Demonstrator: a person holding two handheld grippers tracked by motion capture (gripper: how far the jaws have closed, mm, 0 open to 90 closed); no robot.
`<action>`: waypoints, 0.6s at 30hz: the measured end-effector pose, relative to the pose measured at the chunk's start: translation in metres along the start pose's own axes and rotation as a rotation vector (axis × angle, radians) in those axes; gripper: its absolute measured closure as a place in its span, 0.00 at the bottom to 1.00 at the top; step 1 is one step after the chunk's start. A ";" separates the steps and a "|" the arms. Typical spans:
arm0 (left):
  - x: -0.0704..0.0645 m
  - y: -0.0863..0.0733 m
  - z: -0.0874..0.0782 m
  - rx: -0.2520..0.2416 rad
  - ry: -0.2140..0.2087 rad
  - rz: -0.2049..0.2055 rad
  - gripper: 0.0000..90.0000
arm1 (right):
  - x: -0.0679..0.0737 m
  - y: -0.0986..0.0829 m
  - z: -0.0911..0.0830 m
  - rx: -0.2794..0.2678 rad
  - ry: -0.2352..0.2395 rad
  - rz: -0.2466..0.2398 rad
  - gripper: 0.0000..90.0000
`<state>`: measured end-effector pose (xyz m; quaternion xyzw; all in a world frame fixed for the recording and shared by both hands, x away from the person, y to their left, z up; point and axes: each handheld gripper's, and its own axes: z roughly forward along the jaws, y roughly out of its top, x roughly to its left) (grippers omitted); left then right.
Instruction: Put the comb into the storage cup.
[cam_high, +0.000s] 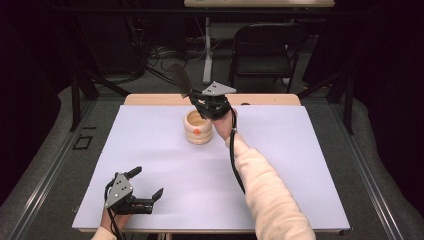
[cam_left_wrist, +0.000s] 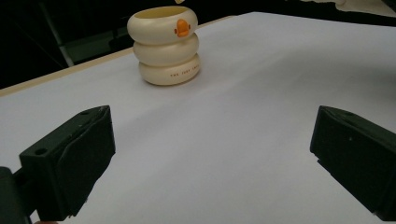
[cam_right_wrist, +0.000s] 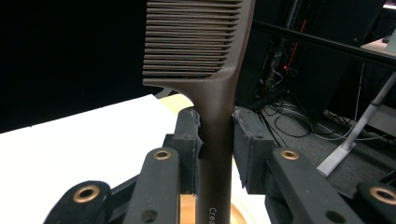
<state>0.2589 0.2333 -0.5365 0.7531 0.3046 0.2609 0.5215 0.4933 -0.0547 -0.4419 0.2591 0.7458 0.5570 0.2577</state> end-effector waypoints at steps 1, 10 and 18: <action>0.000 0.000 0.000 0.001 0.000 0.001 0.00 | 0.000 0.000 0.001 0.001 0.001 0.000 0.80; 0.000 0.000 0.000 0.000 0.000 0.000 0.00 | 0.001 -0.002 0.004 0.009 0.003 -0.003 0.80; 0.000 0.000 0.000 -0.001 0.000 -0.001 0.00 | 0.002 -0.005 0.008 0.015 0.004 -0.002 0.80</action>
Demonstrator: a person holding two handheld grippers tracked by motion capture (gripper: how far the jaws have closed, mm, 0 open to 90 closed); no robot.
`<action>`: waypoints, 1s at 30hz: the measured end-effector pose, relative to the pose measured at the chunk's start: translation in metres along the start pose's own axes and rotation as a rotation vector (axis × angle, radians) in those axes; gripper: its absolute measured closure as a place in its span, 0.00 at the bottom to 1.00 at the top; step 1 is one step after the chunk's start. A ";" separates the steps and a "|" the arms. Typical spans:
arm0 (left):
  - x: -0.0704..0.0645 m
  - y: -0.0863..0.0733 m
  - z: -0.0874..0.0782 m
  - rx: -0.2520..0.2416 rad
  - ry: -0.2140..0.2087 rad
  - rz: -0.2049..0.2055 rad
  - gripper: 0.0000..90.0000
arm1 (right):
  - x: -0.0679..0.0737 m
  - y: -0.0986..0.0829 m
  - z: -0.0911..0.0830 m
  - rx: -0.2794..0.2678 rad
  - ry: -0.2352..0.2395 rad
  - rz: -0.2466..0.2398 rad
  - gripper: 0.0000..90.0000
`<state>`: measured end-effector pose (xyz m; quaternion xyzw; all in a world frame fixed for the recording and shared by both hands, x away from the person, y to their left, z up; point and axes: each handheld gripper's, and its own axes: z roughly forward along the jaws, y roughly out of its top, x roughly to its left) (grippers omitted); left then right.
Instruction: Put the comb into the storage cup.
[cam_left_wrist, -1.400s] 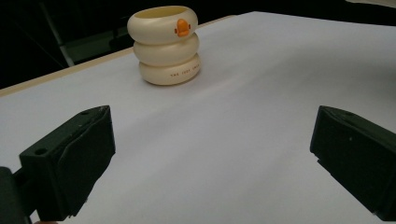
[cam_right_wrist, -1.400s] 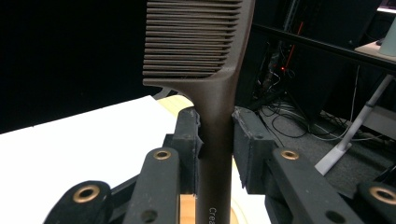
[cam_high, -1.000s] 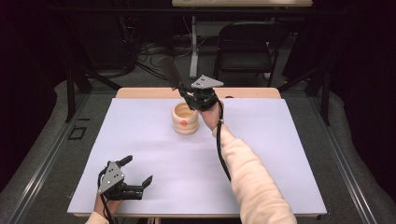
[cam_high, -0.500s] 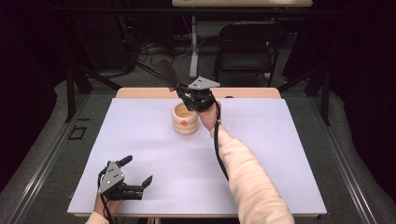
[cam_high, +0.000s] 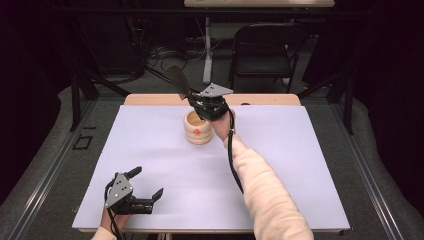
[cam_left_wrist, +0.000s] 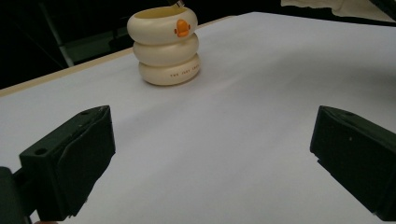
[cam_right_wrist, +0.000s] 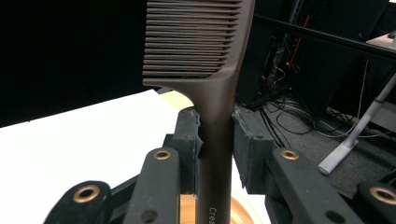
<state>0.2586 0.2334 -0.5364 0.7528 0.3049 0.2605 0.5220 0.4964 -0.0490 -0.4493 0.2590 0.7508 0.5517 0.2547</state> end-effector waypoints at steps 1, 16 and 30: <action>0.000 0.000 0.000 0.000 0.000 0.002 0.00 | 0.000 0.000 0.000 0.000 0.000 0.002 0.80; 0.000 0.000 0.000 -0.001 0.000 0.001 0.00 | 0.003 -0.006 0.006 0.023 0.012 -0.003 0.80; 0.000 0.000 0.000 -0.002 -0.001 0.000 0.00 | 0.003 -0.014 0.009 0.037 0.022 0.003 0.80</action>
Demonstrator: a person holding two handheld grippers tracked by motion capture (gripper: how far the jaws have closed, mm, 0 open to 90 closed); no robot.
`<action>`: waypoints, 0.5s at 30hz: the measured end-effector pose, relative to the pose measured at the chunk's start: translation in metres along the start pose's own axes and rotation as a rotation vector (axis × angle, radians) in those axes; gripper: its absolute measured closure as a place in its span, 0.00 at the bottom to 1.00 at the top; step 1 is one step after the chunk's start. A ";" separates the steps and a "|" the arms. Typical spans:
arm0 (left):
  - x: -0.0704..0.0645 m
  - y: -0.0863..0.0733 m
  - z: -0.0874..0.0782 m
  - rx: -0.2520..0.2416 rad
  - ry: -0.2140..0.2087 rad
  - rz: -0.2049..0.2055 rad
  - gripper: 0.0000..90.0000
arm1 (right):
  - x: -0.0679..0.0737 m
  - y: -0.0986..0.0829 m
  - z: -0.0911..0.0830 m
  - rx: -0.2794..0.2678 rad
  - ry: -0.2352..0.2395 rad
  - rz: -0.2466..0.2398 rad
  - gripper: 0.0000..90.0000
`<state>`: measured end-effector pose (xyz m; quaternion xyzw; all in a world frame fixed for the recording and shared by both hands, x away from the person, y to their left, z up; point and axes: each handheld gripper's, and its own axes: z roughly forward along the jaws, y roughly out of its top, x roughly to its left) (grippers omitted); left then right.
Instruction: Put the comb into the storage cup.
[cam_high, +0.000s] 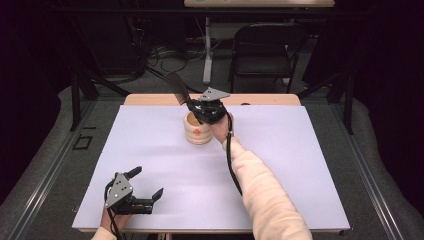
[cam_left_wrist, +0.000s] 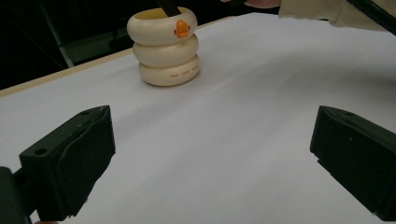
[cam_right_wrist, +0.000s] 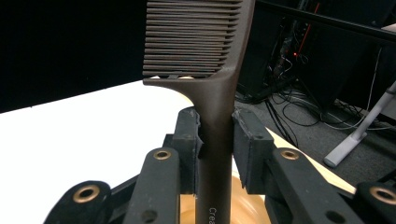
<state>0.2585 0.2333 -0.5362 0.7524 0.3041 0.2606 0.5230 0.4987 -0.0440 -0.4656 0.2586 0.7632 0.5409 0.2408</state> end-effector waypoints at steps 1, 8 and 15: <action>0.000 0.000 0.000 0.000 0.000 0.000 0.00 | 0.000 0.000 0.000 0.002 0.001 -0.001 0.80; 0.000 0.000 0.000 0.001 0.001 0.001 0.00 | 0.000 -0.004 0.001 0.010 0.004 0.002 0.80; 0.000 0.000 0.000 0.000 0.002 0.001 0.00 | -0.001 -0.006 0.000 0.015 0.003 0.002 0.80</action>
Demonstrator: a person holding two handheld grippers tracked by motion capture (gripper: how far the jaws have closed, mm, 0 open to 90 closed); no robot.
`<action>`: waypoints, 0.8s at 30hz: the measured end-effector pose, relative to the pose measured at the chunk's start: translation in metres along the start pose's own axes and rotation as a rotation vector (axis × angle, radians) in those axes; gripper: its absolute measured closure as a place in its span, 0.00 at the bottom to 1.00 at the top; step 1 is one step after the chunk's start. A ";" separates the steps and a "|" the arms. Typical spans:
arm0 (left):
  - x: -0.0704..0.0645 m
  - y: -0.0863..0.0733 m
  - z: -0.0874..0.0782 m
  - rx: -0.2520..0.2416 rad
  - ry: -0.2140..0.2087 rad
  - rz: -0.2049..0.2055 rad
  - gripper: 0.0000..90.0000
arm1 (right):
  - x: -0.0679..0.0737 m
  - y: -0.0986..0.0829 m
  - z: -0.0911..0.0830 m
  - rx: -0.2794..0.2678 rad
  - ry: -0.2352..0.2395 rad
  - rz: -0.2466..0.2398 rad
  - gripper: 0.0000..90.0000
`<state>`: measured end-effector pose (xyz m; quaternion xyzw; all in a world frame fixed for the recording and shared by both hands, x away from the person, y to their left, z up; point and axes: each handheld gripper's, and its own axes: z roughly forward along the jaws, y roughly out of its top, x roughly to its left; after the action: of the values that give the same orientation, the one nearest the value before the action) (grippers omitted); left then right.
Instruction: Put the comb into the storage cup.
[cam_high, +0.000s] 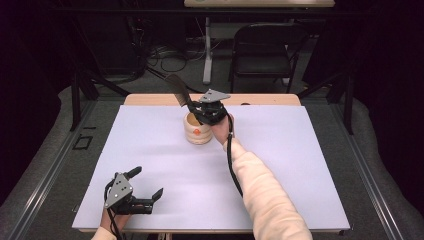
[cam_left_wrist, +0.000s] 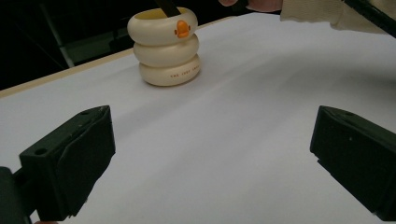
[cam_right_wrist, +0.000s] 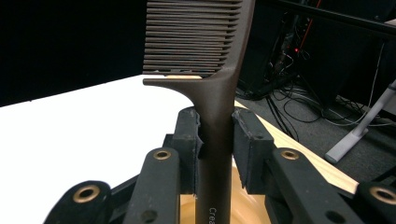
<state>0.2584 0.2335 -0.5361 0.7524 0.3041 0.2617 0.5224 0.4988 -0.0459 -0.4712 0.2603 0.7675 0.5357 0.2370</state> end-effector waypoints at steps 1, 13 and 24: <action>0.000 0.000 0.000 0.000 -0.001 0.000 0.00 | 0.000 0.000 0.000 0.000 -0.001 -0.002 0.80; 0.000 0.000 0.000 0.000 0.000 0.000 0.00 | 0.000 -0.003 0.001 0.020 0.002 -0.006 0.80; 0.000 0.000 0.000 0.000 0.000 0.001 0.00 | 0.000 -0.004 0.002 0.032 0.002 -0.008 0.80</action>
<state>0.2583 0.2335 -0.5360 0.7527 0.3038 0.2619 0.5221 0.4990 -0.0457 -0.4757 0.2603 0.7772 0.5227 0.2344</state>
